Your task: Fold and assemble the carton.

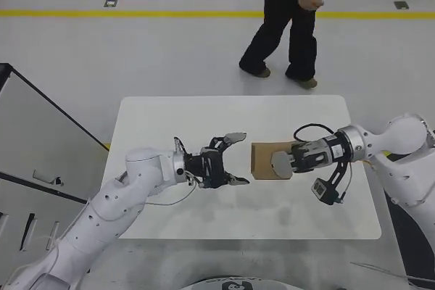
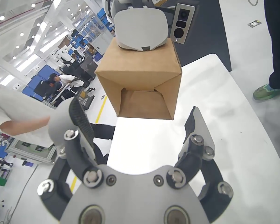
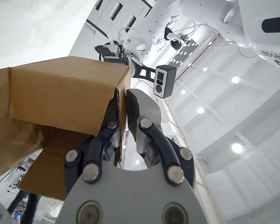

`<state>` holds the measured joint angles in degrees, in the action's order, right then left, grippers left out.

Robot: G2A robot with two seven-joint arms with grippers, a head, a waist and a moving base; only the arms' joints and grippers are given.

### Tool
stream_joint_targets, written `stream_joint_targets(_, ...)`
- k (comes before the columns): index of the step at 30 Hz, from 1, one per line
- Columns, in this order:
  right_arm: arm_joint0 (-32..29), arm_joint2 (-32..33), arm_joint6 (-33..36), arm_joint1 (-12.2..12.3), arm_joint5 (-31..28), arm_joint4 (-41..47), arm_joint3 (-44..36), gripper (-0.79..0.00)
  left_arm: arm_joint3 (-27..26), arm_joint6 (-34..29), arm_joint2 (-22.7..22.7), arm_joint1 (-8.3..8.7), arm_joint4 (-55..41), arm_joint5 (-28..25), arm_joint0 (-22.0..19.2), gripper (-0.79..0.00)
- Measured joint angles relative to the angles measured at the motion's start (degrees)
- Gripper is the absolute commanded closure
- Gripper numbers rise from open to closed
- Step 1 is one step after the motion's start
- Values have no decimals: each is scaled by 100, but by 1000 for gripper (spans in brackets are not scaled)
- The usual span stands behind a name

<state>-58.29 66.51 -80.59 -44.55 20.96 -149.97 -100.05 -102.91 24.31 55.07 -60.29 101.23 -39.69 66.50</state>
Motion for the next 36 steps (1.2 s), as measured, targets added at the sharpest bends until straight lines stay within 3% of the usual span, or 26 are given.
stream_joint_targets(8, 56, -143, 65, -34, 51, -60, -24, 0, 10, -192, -110, -30, -62, -104, -93, -782)
stream_joint_targets(11, 108, -228, 75, -54, 31, -104, -25, 0, 41, -188, -134, -38, -78, -98, -112, -668)
stream_joint_targets(16, 166, -312, 100, -76, 38, -139, -6, 0, 70, -184, -146, -42, -92, -114, -121, -582)
stream_joint_targets(23, 206, -377, 116, -96, 72, -158, 3, 0, 81, -193, -151, -40, -115, -176, -121, -625)
stream_joint_targets(26, 218, -385, 120, -98, 78, -188, 3, 0, 89, -210, -157, -40, -120, -201, -128, -782)
stream_joint_targets(36, 219, -376, 93, -92, 55, -288, -18, 0, 149, -224, -198, -50, -162, -297, -189, -785)
